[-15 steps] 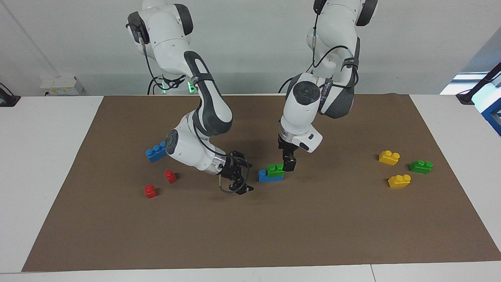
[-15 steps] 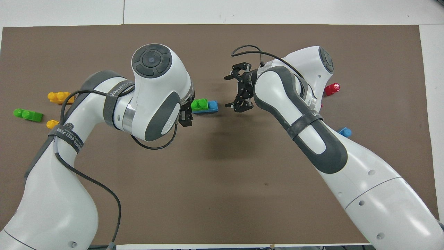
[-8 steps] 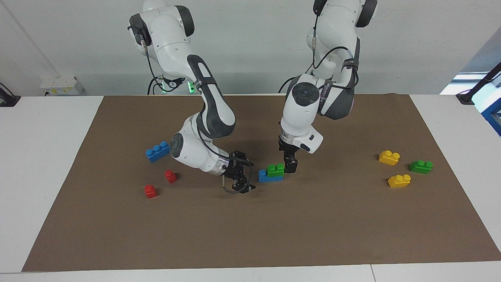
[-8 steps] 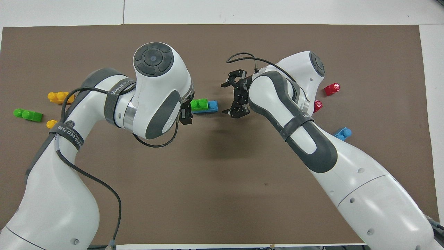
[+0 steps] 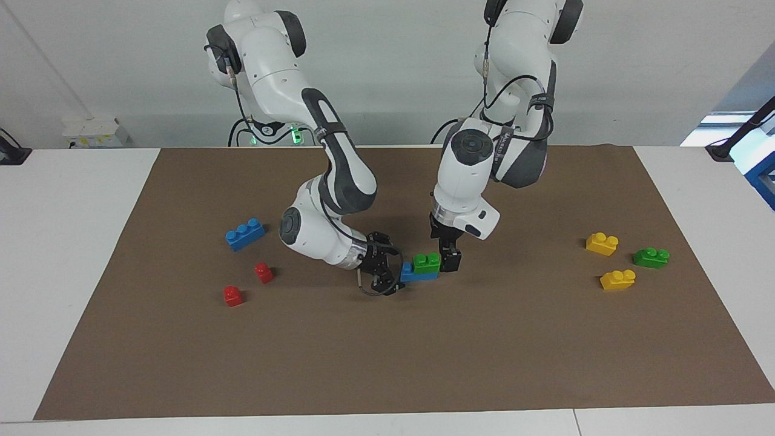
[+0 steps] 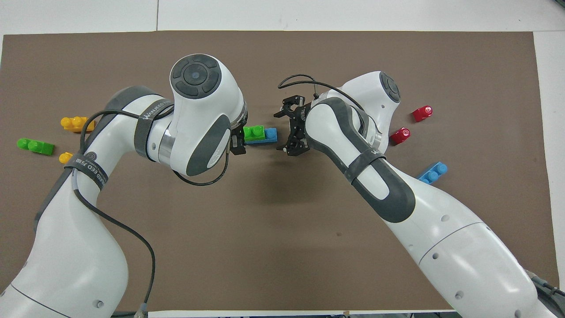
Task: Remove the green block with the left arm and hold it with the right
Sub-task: 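Close the left gripper on green while the right gripper grips blue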
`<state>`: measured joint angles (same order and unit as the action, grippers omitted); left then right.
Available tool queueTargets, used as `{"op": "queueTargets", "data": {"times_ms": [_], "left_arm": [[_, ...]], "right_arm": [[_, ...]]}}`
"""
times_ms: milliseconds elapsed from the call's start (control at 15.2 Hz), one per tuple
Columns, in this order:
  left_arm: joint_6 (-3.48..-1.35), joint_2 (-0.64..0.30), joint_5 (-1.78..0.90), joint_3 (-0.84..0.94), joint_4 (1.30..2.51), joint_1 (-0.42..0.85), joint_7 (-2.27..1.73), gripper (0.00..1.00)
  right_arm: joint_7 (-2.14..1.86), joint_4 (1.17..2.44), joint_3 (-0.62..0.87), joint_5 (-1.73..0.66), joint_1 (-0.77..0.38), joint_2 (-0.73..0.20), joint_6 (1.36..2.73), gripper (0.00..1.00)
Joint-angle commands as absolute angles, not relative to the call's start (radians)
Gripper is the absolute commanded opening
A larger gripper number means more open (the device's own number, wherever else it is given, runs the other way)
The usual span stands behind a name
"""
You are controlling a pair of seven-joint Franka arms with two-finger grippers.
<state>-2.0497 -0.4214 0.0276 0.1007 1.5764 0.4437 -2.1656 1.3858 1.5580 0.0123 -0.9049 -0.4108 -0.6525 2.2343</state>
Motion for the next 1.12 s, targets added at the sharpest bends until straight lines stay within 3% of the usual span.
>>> {"op": "queueTargets", "data": {"times_ms": [0,461,592,724,790,856,1053], "left_arm": [[-2.065,-0.452,0.061,0.084,1.549,0.479,-2.220,1.00],[-2.095,-0.459,0.061,0.084,1.557,0.479,-2.226,1.00],[-2.101,-0.459,0.063,0.084,1.559,0.479,-2.233,1.00],[-2.118,-0.457,0.066,0.084,1.568,0.479,-2.238,1.00],[-2.121,-0.457,0.069,0.084,1.569,0.479,-2.241,1.00],[-2.123,-0.457,0.071,0.084,1.574,0.479,-2.241,1.00],[-2.129,-0.459,0.072,0.084,1.585,0.482,-2.253,1.00]], "right_arm": [[1.385,1.555,0.015,-0.968,-0.422,-0.667,2.272,1.00],[1.381,1.555,0.017,-0.968,-0.446,-0.686,2.316,0.98],[1.376,1.555,0.015,-0.968,-0.449,-0.690,2.318,0.83],[1.374,1.555,0.015,-0.966,-0.449,-0.692,2.318,0.58],[1.376,1.555,0.015,-0.968,-0.449,-0.692,2.319,0.53],[1.377,1.555,0.015,-0.968,-0.449,-0.690,2.318,0.37],[1.388,1.554,0.015,-0.969,-0.448,-0.689,2.319,0.09]]}}
